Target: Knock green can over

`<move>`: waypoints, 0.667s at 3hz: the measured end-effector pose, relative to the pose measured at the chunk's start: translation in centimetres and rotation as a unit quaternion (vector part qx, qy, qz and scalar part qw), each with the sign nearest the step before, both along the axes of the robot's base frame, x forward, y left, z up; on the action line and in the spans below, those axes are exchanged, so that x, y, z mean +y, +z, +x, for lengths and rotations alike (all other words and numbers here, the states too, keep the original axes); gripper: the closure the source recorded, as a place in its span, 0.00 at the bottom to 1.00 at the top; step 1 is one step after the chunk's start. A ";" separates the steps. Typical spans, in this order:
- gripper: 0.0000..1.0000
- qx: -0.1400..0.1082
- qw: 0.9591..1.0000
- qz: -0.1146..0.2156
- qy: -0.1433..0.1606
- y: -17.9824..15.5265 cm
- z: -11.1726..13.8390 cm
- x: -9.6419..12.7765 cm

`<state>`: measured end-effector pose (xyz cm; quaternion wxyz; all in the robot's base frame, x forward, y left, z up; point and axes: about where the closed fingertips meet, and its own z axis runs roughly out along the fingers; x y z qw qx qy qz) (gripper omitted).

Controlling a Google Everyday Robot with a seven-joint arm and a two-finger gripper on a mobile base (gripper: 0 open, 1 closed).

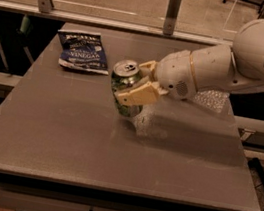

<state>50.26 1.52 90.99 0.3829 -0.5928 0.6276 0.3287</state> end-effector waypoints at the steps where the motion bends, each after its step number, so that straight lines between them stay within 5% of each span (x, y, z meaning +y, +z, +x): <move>1: 1.00 -0.001 0.997 -0.072 -0.022 0.6 0.9 -4.1; 2: 1.00 0.008 0.989 -0.146 -0.035 0.2 1.1 -7.4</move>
Offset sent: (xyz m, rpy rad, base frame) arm 0.0152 -0.1263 -0.0061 -0.5074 0.0473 -0.1109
